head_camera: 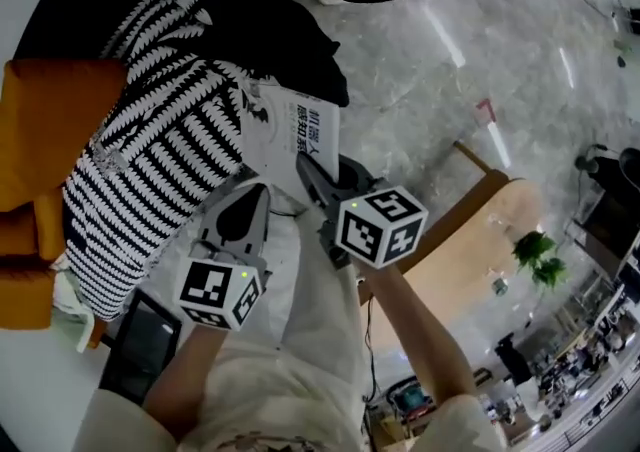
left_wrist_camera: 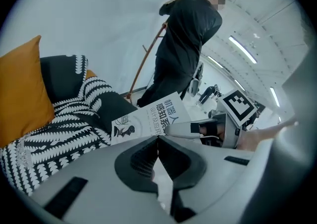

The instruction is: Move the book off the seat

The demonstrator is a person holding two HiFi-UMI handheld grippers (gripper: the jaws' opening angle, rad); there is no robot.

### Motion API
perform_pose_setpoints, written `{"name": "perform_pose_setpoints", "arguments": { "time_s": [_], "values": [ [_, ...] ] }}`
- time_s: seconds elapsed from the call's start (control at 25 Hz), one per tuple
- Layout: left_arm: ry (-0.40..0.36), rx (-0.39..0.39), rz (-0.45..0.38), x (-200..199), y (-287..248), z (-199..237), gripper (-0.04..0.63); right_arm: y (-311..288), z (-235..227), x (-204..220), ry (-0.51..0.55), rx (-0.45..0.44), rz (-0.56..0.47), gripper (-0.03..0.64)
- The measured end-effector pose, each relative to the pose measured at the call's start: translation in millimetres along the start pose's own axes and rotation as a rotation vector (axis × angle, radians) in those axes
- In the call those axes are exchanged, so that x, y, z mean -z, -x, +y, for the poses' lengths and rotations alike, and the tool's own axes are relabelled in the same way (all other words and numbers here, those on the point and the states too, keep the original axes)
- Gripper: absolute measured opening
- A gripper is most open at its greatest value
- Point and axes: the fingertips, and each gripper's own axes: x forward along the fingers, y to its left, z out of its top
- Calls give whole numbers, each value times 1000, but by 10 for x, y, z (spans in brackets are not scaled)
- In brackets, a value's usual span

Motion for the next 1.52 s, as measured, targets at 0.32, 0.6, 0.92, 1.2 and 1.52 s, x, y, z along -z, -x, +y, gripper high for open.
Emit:
{"name": "perform_pose_setpoints", "arguments": {
  "time_s": [0.32,0.6,0.92,1.2,1.52],
  "values": [
    [-93,63,36,131,-145,-510,8,599,-254,122,-119,16,-110,48],
    [-155,115,76,329,-256,-1006,8,1094,-471,240,-202,11,-198,48],
    [-240,203,157,733,-448,-1565,8,1670,-831,523,-333,30,-345,48],
    [-325,263,196,984,-562,-2129,8,2256,-1148,860,-396,54,-426,48],
    [-408,344,255,1349,-642,-2670,8,2813,-1425,1237,-479,100,-538,48]
  ]
}}
